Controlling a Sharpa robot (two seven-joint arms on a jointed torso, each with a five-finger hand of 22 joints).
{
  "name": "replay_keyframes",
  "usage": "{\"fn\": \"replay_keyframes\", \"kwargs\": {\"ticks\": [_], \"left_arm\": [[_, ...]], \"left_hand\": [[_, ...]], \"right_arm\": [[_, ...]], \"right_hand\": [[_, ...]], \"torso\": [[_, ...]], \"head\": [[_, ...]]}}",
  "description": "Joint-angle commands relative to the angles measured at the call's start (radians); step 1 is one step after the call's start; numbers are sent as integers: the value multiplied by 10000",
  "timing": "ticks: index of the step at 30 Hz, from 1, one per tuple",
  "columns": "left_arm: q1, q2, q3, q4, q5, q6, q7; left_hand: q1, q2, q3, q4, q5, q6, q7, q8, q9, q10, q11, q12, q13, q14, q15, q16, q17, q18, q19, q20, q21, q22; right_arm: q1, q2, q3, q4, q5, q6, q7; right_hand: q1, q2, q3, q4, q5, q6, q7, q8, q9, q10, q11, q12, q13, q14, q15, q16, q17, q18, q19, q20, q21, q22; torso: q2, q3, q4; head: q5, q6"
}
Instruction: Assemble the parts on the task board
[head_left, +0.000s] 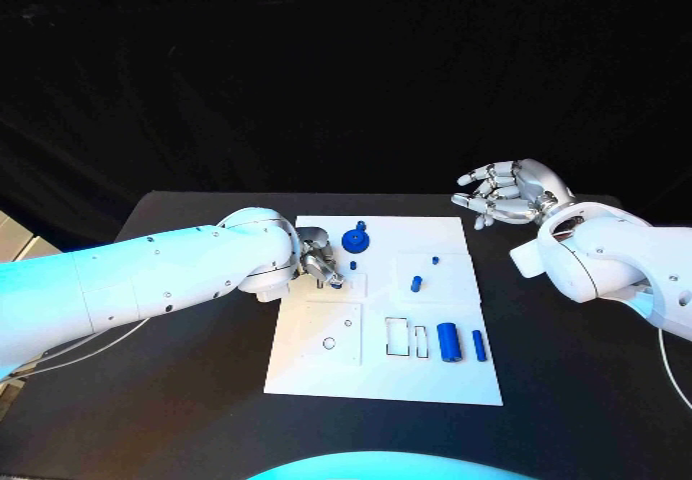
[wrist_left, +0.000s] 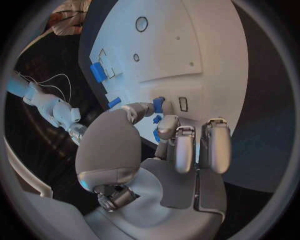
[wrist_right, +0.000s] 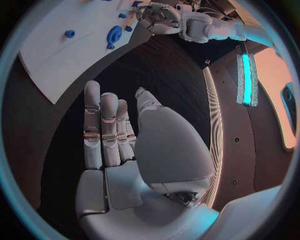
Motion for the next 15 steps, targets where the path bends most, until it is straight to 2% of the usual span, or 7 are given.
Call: {"fn": "replay_keyframes", "kwargs": {"ticks": [1, 9, 15], "left_arm": [[-20, 75, -19, -28, 55, 322, -66], [-21, 164, -19, -80, 199, 537, -163], [-21, 282, -20, -241, 257, 464, -211]], "left_hand": [[53, 17, 2297, -2311, 51, 19, -28, -22, 7, 42, -10, -6, 3, 1023, -81, 36, 2634, -197, 54, -1, 57, 548], [-33, 32, 2277, -2247, 39, 25, -26, -40, 14, 89, -6, 27, 63, 1023, -79, 36, 2634, -198, 53, -3, 56, 547], [-340, 112, 2049, -2005, -50, 21, -99, -45, 86, 205, -49, 85, 162, 1023, -100, 36, 2634, -200, 58, -10, 45, 554]], "right_arm": [[-4, 2, 2, 10, -26, 125, 51], [-4, 6, 2, 1, -24, 119, 44], [-5, 20, 2, -2, -20, 118, 45]], "right_hand": [[-72, 43, 45, -7, 59, -34, 0, 33, -11, -8, -43, 16, -17, 61, 7, -32, -9, 53, 69, 11, -35, -15], [-83, 40, 45, -6, 61, -32, -1, 40, -12, -7, -44, 17, -27, 62, 6, -50, -16, 53, 76, 10, -42, -23], [-84, 39, 45, -6, 61, -32, -1, 41, -12, -7, -44, 17, -28, 62, 6, -51, -17, 53, 76, 10, -43, -24]], "torso": [[0, -1, 1], [-9, 3, 3], [7, -9, 5]], "head": [[30, -42], [17, -85], [0, -78]]}}
